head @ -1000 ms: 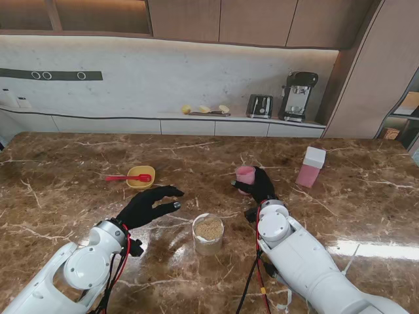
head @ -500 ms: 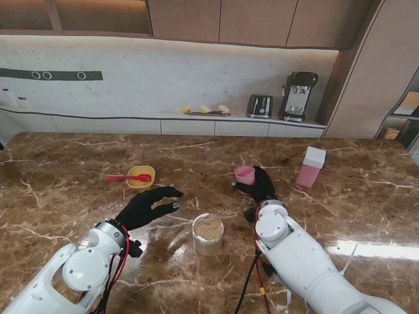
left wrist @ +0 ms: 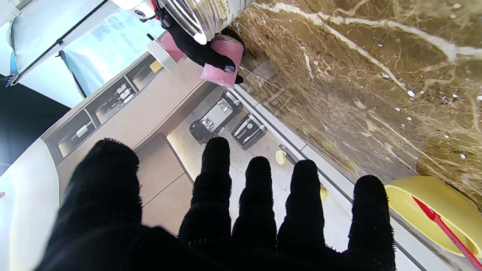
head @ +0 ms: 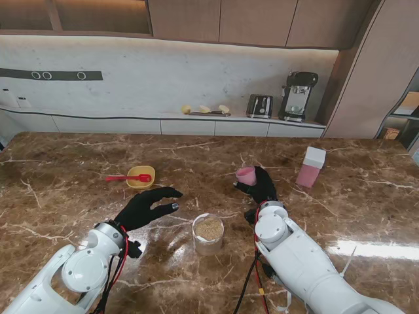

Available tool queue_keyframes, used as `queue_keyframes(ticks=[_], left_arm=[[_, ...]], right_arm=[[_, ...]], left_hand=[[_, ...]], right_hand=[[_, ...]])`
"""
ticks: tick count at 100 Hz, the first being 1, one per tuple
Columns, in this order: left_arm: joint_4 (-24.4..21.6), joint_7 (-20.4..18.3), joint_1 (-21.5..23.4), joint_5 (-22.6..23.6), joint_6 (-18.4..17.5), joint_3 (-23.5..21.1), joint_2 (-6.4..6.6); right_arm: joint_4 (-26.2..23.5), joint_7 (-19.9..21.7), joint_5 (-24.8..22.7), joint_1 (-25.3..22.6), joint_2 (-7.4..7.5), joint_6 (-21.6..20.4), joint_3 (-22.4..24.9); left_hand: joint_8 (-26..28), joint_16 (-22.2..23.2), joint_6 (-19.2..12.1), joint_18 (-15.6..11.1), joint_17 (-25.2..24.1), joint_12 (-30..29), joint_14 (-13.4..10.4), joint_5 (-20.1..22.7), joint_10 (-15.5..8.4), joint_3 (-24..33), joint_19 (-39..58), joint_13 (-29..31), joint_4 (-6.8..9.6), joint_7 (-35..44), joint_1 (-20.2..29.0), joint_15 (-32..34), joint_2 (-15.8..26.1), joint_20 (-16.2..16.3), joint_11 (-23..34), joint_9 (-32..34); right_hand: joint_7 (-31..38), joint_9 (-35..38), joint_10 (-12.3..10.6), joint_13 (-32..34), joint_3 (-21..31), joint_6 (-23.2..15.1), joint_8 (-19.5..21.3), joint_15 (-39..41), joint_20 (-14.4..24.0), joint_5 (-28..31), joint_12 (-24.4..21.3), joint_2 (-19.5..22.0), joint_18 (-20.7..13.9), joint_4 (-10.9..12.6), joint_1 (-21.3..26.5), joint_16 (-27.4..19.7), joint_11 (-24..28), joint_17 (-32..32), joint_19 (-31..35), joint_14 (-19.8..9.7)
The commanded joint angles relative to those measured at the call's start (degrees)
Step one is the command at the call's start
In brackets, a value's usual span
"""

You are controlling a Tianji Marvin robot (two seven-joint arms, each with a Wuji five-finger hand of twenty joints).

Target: Measure grain into the airtight container

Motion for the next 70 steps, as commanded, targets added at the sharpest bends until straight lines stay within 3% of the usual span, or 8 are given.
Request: queue_keyframes(ticks=[1,19,31,70], left_arm=[[0.25,0.14,0.33,0.02,-0.08,0.14,-0.05],[0.31,0.23,0.38,-0.31,-0.11,0.23,-0.10],[0.33,0.27,0.42,-0.14,-0.19,0.17,-0.08],[0.37,0.04,0.35,-0.13,-0.22,0.12,-0.03]], right_arm=[[1.46,0.49,0.23,-1.40,0.10,0.44,0.20],[2.29,-0.53,1.20,-1.49,-0.48,-1.03,0.79],[2.74,-0.72,2.24,-1.43,-0.81,-1.99,1.28],[3.72,1.34,3.93,-1.06,-0.80,-5.50,1.82]], left_hand=[[0.70,-0.91,0.16,0.99,-0.62,-0.75,-3.16,1.34,0.14,-1.55,-1.04,-2.65,-0.44,-0.05,0.54,-1.71,1.70,0.87,-1.36,-1.63],[0.68,-0.94,0.08,1.00,-0.68,-0.77,-3.14,1.21,0.05,-1.56,-1.17,-2.68,-0.45,-0.13,0.59,-1.74,1.70,0.87,-1.39,-1.68],[0.69,-0.97,0.07,0.93,-0.71,-0.79,-3.07,1.21,0.14,-1.58,-1.25,-2.74,-0.47,-0.12,0.55,-1.78,1.74,0.87,-1.42,-1.72],[0.73,-0.96,-0.03,1.00,-0.65,-0.78,-2.99,1.31,0.24,-1.59,-1.37,-2.67,-0.47,-0.07,0.56,-1.72,1.65,0.93,-1.41,-1.60]], right_hand=[[-0.89,-1.32,-0.79,-1.32,0.19,-0.40,-0.07,0.07,1.55,-0.47,-0.84,1.55,9.19,2.45,-0.19,-0.11,0.56,0.01,0.70,0.97],[5.26,1.12,-1.29,-1.34,5.18,-7.18,3.99,0.73,3.37,6.19,-0.69,2.61,9.09,2.51,0.12,1.98,1.41,-0.50,1.85,0.75],[9.21,2.57,-1.41,-1.37,8.67,-8.91,6.59,1.20,4.57,8.72,-0.76,2.70,9.02,2.00,0.56,3.57,2.10,-0.82,2.82,0.65],[4.52,3.04,-0.66,-1.45,7.59,-5.63,4.16,1.27,4.66,3.52,-1.26,-7.75,10.04,0.92,4.86,4.03,1.49,-1.11,2.62,1.55]])
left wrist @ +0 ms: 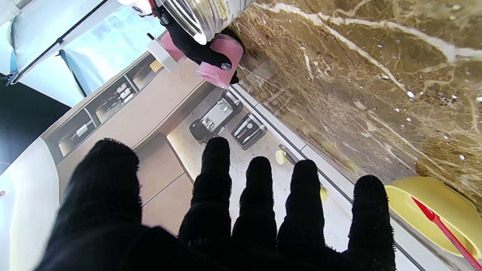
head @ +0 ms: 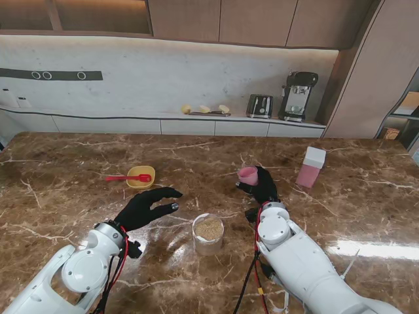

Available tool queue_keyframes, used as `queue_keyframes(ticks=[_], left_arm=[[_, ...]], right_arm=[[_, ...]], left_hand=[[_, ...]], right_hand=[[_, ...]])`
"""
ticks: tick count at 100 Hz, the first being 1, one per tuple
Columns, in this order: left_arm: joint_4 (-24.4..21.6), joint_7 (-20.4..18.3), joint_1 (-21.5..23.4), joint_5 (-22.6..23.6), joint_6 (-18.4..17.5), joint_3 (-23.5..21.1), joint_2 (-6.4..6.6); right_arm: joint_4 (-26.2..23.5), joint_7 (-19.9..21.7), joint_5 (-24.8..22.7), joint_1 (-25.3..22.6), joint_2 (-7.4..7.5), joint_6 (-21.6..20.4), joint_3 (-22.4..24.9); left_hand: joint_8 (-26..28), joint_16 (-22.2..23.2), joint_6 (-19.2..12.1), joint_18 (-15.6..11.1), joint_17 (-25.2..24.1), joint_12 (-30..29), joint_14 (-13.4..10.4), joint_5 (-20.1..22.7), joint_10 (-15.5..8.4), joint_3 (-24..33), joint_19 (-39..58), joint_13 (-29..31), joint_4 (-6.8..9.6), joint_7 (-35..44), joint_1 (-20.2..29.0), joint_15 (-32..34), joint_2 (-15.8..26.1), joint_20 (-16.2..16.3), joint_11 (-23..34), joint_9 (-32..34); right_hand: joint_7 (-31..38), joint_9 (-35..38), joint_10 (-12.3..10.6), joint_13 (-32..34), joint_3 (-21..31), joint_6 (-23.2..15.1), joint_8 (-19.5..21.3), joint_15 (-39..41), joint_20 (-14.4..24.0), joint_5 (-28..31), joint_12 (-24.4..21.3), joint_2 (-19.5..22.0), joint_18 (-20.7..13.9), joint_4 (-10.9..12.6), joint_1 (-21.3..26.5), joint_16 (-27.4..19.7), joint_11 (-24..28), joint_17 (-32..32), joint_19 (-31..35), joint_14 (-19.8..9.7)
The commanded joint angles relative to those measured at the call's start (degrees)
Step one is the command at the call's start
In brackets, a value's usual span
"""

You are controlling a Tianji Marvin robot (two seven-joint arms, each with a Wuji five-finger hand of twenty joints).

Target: Measure grain into the airtight container

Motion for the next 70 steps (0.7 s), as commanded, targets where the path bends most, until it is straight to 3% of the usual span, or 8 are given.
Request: queue_keyframes(ticks=[1,46,70], left_arm=[[0.26,-0.07,0.29,0.01,-0.10,0.14,-0.02],[0.03,-0.30,0.66,-0.04,0.04,-0.08,0.03],[0.04,-0.20,0.72,0.09,0.02,-0.12,0.03]], right_arm=[[2.22,0.96,0.27,-0.77,-0.11,-0.10,-0.19],[3.40,-0.16,-0.17,-0.58,-0.42,-1.12,0.15],[3.32,0.05,-0.28,-0.73,-0.25,-1.76,0.30]], left_hand=[[0.73,-0.94,0.04,0.99,-0.64,-0.76,-3.02,1.35,-0.15,-1.57,-1.36,-2.65,-0.46,-0.05,0.59,-1.70,1.64,0.94,-1.40,-1.63],[0.76,-0.90,0.06,1.16,-0.62,-0.74,-3.00,1.42,-0.08,-1.55,-1.21,-2.57,-0.52,0.00,0.72,-1.67,1.67,1.11,-1.39,-1.63],[0.73,-0.96,0.12,1.11,-0.81,-0.79,-3.09,1.26,-0.20,-1.64,-1.60,-2.69,-0.51,-0.10,0.51,-1.75,1.55,0.94,-1.46,-1.77]], right_hand=[[-0.80,0.11,-0.65,-1.38,2.14,-2.96,-0.70,-0.26,1.08,-0.78,-0.81,-1.77,9.36,0.89,1.03,0.85,-0.25,0.39,1.02,0.77],[-2.56,-1.08,-0.46,-1.49,2.63,0.05,-0.45,-0.40,1.12,-3.92,-0.66,-2.94,9.64,0.42,-0.95,0.88,-0.89,0.48,0.88,1.02],[-11.05,-2.00,-0.15,-1.48,2.24,4.79,-4.95,-0.53,2.08,-8.38,-0.52,-3.43,9.77,0.26,-2.46,0.99,-1.52,0.18,1.57,1.15]])
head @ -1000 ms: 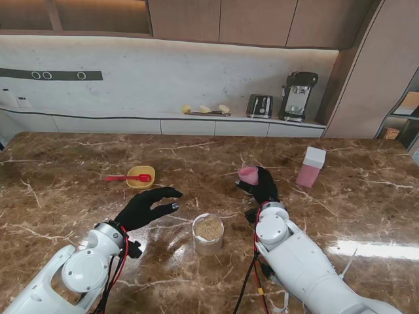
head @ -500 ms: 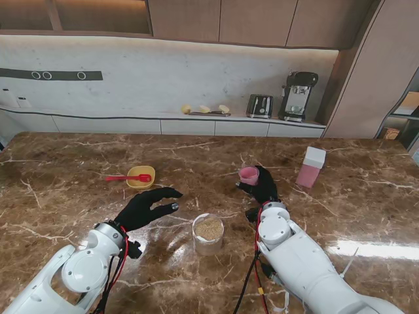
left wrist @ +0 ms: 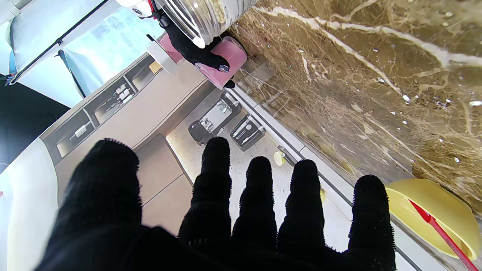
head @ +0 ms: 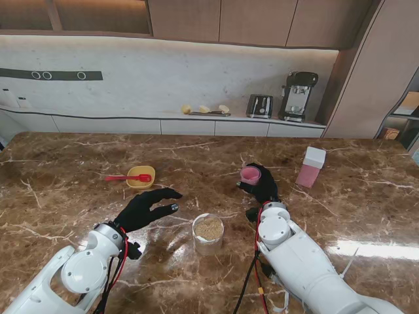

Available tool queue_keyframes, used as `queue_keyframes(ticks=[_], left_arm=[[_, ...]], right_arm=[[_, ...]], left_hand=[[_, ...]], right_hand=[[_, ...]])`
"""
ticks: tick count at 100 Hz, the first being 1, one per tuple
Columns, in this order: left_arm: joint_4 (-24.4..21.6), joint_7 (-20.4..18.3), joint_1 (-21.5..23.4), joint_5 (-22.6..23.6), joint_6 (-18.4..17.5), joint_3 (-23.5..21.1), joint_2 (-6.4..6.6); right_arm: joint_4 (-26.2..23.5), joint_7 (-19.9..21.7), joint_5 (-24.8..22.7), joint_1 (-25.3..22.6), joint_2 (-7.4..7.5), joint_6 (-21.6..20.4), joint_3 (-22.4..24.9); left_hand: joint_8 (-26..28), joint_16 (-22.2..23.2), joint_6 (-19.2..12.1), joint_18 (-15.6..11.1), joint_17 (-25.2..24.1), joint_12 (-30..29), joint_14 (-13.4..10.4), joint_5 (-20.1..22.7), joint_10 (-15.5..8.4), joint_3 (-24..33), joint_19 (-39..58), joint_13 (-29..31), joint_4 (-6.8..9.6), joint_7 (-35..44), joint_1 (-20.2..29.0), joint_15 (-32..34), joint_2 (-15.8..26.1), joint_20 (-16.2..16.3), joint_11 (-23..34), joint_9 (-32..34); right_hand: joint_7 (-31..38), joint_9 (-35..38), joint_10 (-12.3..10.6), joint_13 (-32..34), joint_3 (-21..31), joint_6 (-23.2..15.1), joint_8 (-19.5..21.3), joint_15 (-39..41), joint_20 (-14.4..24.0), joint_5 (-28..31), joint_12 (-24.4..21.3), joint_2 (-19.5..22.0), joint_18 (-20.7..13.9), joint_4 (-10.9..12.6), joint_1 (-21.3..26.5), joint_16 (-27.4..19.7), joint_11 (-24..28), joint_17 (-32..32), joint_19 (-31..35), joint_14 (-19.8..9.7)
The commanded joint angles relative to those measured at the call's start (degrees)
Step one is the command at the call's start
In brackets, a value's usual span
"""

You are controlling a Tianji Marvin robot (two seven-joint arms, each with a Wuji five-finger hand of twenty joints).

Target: Measure grain into the airtight container

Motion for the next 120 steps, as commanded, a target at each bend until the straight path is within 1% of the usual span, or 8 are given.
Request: queue_keyframes(ticks=[1,22,31,54,72,77,102,120], left_arm=[[0.08,-0.02,0.39,0.12,0.00,0.03,0.00],[0.19,0.10,0.38,0.30,-0.35,-0.08,0.00],[0.23,0.05,0.36,0.33,-0.45,-0.10,0.02],[0.24,-0.38,0.32,0.33,-0.41,-0.14,0.11],[0.48,-0.21,0.22,0.68,-0.77,-0.15,0.13],[0.39,-0.24,0.32,0.88,-0.84,-0.32,0.16],[0.17,-0.15,0.75,1.40,-1.28,-0.86,0.21],[0.64,-0.38,0.46,0.67,-1.41,-0.49,0.19]], right_arm=[[1.56,0.80,0.16,-1.35,0.20,0.02,0.07],[0.77,1.08,-0.22,-1.72,0.67,-0.90,0.34],[0.24,1.11,-0.36,-1.96,0.90,-1.20,0.58],[-1.87,1.92,-0.94,-2.75,1.85,-1.73,1.18],[-3.81,2.13,-0.72,-3.27,2.30,-2.29,1.82],[-4.54,2.25,-0.91,-3.47,2.53,-2.43,1.92],[-7.67,2.46,-1.83,-4.17,3.44,-3.02,2.76],[-11.72,3.46,-2.63,-5.61,4.61,-3.50,3.79]], left_hand=[[0.71,-0.95,0.08,1.00,-0.81,-0.78,-3.11,1.23,-0.29,-1.65,-1.59,-2.71,-0.51,-0.11,0.49,-1.76,1.56,0.29,-1.46,-1.77],[0.68,-1.01,0.02,1.02,-0.78,-0.83,-3.17,1.12,-0.37,-1.72,-1.67,-2.81,-0.41,-0.20,0.15,-1.82,1.43,0.29,-1.53,-1.87],[0.66,-1.05,0.07,1.00,-0.92,-0.85,-3.04,1.08,-0.51,-1.73,-1.81,-2.94,-0.34,-0.23,0.00,-1.87,1.42,0.24,-1.56,-1.94],[0.63,-1.14,0.01,1.68,-1.28,-0.92,-3.22,0.69,-0.86,-1.86,-2.70,-3.19,-0.14,-0.40,-0.71,-1.95,1.22,-0.09,-1.70,-2.17],[0.60,-1.25,0.01,0.54,-2.68,-0.96,-3.18,0.63,-0.91,-1.87,-4.32,-3.91,0.15,-0.47,-1.32,-2.17,0.91,-0.69,-1.76,-2.30],[0.59,-1.28,0.08,0.49,-2.67,-0.97,-3.27,0.58,-1.04,-1.88,-4.68,-4.03,0.24,-0.50,-1.57,-2.20,0.85,-0.79,-1.77,-2.36],[0.53,-1.34,0.17,0.35,-2.51,-1.00,-3.34,0.44,-0.92,-1.76,-5.34,-4.00,0.55,-0.62,-2.12,-2.16,0.56,-0.82,-1.73,-2.28],[0.57,-1.36,0.79,-1.19,-2.10,-1.01,-3.77,0.86,-0.79,-1.67,-5.67,-3.96,0.66,-0.47,-2.21,-2.15,0.34,-0.80,-1.70,-2.30]], right_hand=[[-2.06,-1.74,-0.31,-1.52,0.66,0.52,-1.02,-0.53,1.38,-2.81,-0.45,-1.74,8.49,0.22,-2.26,0.99,-0.83,-0.70,0.38,0.26],[-6.10,-2.43,-0.09,-1.57,0.73,3.56,-3.63,-0.63,1.74,-6.19,-0.45,-2.55,8.58,-0.02,-3.18,0.99,-1.19,-0.83,0.67,0.43],[-8.31,-2.81,-0.08,-1.52,1.23,3.79,-5.23,-0.52,2.07,-6.98,-0.41,-3.00,8.63,-0.21,-3.49,1.07,-1.34,-0.92,0.98,0.56],[-10.61,-3.68,0.04,-1.41,2.10,5.09,-6.60,0.21,2.88,-8.49,-0.46,-4.30,8.84,-0.71,-4.95,1.37,-1.71,-1.19,1.77,1.01],[-11.05,-4.39,0.16,-1.15,2.45,5.72,-6.88,0.69,3.87,-8.71,-0.95,-4.86,8.79,-1.22,-6.96,1.26,-2.40,-1.36,2.82,1.15],[-11.20,-4.32,0.17,-1.14,3.40,5.74,-7.05,1.01,5.25,-8.63,-1.45,-5.07,8.73,-1.67,-7.75,0.75,-2.57,-2.03,4.22,1.17],[-11.29,-4.70,0.18,-0.96,2.85,5.86,-7.11,1.05,5.77,-8.91,-1.60,-4.21,8.63,-1.68,-8.23,0.42,-2.50,-2.21,4.80,1.24],[-11.13,-4.83,0.24,-0.83,2.41,5.89,-7.27,1.90,7.96,-8.71,-2.64,-3.65,8.68,-1.58,-8.36,-0.14,-3.25,-2.88,7.13,1.29]])
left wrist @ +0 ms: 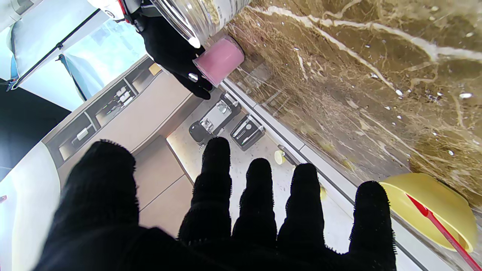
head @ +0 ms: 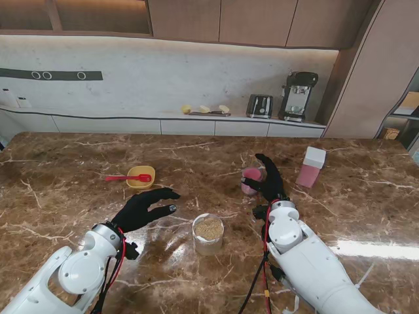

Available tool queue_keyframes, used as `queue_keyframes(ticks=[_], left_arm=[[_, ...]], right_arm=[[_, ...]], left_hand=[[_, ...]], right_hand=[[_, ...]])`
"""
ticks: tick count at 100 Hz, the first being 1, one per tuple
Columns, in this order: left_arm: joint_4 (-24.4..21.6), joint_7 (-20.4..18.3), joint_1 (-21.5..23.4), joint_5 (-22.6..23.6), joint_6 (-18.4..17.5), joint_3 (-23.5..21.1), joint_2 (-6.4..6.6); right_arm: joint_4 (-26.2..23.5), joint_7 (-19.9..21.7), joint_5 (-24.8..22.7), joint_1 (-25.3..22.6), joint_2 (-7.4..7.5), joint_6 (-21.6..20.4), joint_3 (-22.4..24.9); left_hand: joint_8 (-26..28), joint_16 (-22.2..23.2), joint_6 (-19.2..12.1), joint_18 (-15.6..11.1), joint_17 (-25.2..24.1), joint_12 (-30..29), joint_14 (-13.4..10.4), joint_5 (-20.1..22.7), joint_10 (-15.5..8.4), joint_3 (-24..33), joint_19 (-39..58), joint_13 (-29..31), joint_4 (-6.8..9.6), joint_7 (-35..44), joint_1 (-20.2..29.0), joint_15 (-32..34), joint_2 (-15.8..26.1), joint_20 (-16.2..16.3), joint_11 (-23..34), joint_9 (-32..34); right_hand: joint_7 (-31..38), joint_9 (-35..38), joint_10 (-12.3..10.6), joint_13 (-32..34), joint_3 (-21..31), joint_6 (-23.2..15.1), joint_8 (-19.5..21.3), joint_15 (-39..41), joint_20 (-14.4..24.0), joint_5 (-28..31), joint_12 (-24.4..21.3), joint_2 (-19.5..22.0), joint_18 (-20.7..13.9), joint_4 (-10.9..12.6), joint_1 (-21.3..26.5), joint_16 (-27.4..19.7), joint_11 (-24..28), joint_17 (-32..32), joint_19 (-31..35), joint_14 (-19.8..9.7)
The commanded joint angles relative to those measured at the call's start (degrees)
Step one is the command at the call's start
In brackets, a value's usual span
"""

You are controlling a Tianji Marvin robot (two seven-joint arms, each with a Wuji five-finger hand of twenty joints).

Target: Measure grain into the airtight container

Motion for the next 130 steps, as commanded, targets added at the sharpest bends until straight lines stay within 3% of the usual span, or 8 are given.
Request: queue_keyframes(ticks=[1,15,25,30,41,52,98,130], left_arm=[[0.52,-0.06,0.06,-0.22,-0.24,0.39,0.00],[1.12,0.31,-0.42,-0.30,-0.92,0.80,-0.07],[1.56,0.37,-0.79,-0.41,-1.43,1.07,-0.08],[1.77,0.41,-0.98,-0.47,-1.64,1.23,-0.10],[2.59,1.15,-1.62,-0.91,-2.65,1.79,-0.30],[3.26,2.17,-2.17,-0.80,-3.38,2.28,-0.50],[4.31,2.78,-3.21,-1.12,-4.21,3.31,-0.68],[4.90,3.35,-3.62,-0.74,-4.54,3.79,-0.76]], right_arm=[[-1.65,1.18,-0.40,-0.71,0.62,-0.22,0.42],[-5.43,2.09,-1.81,-2.20,1.73,-0.18,1.43],[-8.11,2.62,-3.27,-3.37,2.54,0.01,2.17],[-9.28,2.57,-4.41,-3.93,2.89,0.24,2.47],[-11.64,2.45,-6.56,-5.24,3.59,0.07,3.23],[-13.97,2.32,-9.92,-6.73,4.49,-0.38,4.04],[-25.59,4.42,-19.84,-13.25,7.81,-2.26,12.19],[-26.08,7.11,-29.43,-11.28,10.16,0.79,17.14]], left_hand=[[0.55,-0.84,0.59,-1.56,-0.49,-0.47,-3.70,0.82,-0.85,-1.68,-1.73,-2.56,0.66,-0.46,-1.18,-1.37,0.36,-0.21,-1.02,-1.74],[0.45,-0.80,0.75,-3.03,0.75,-0.51,-3.92,0.75,-0.98,-1.66,-1.10,-2.26,0.67,-0.61,-1.29,-1.26,0.29,0.03,-0.99,-1.90],[0.30,-0.72,1.05,-5.89,1.90,-0.69,-3.97,0.84,-1.09,-1.62,-0.19,-1.96,0.67,-0.71,-1.31,-1.13,0.26,0.04,-1.05,-2.16],[0.09,-0.65,1.14,-8.76,2.46,-0.95,-4.12,0.83,-1.33,-1.61,-0.40,-1.82,0.64,-0.87,-1.34,-1.08,0.21,-1.20,-0.99,-2.22],[-0.26,-0.49,2.42,-18.34,3.83,-1.38,-4.69,1.68,-1.26,-1.45,0.14,-1.09,0.75,-0.85,-1.01,-0.79,-0.29,-3.20,-0.61,-2.05],[-0.70,-0.46,3.39,-22.14,4.52,-1.62,-4.83,2.33,-1.10,-1.34,1.11,-0.84,0.89,-0.96,-1.00,-0.69,-0.54,-3.89,0.17,-2.04],[-1.32,-0.51,3.44,-21.87,4.81,-2.01,-4.85,2.10,-1.21,-1.01,2.52,-0.86,0.91,-1.05,-0.87,-0.64,-0.76,-4.78,1.10,-2.49],[-2.03,-0.59,3.19,-21.92,5.03,-2.11,-5.30,0.50,-1.32,-0.69,3.13,-1.03,0.98,-1.83,-0.20,-0.69,-2.05,-5.05,1.25,-3.05]], right_hand=[[-1.12,-1.41,-0.36,-0.84,0.34,-0.24,-0.56,0.37,1.56,-2.06,-1.18,-0.15,-0.90,-1.59,-2.92,-0.29,-1.03,-0.73,1.28,-0.47],[-1.08,-1.27,-0.32,-0.81,-0.27,-0.33,-0.66,0.29,2.23,-1.92,-1.49,0.50,-0.90,-1.48,-2.91,-0.78,-1.11,-0.99,1.97,-0.43],[-1.02,-0.90,-0.32,-0.55,-0.65,-0.45,-0.71,0.60,2.63,-1.69,-1.62,0.94,-0.86,-1.38,-2.77,-0.84,-1.10,-1.06,2.41,-0.32],[-0.94,-0.33,-0.38,-0.15,-1.43,-0.47,-0.89,1.34,3.84,-1.43,-1.87,1.57,-0.75,-1.09,-2.64,-1.05,-1.12,-1.50,3.61,-0.18],[-0.46,1.37,-0.44,2.67,-1.92,-0.11,-1.22,2.62,9.72,-0.87,-2.35,2.02,0.03,-0.95,-2.51,-1.61,-1.10,-3.16,9.04,0.56],[-0.08,2.77,-0.54,3.66,-2.31,-0.30,-1.45,2.68,12.43,-0.22,-2.87,2.54,0.15,-0.85,-2.79,-2.26,-1.21,-3.76,10.92,1.16],[0.69,5.51,-0.24,6.06,-5.52,-0.37,-2.03,3.21,14.74,1.34,-3.38,5.93,1.59,-0.13,-2.08,-2.93,-0.94,-2.62,13.34,1.85],[1.02,6.08,0.35,6.66,-7.73,-0.13,-2.40,3.63,14.65,1.93,-3.43,7.56,2.00,0.63,-0.17,-2.97,-0.98,-2.01,13.65,2.35]])
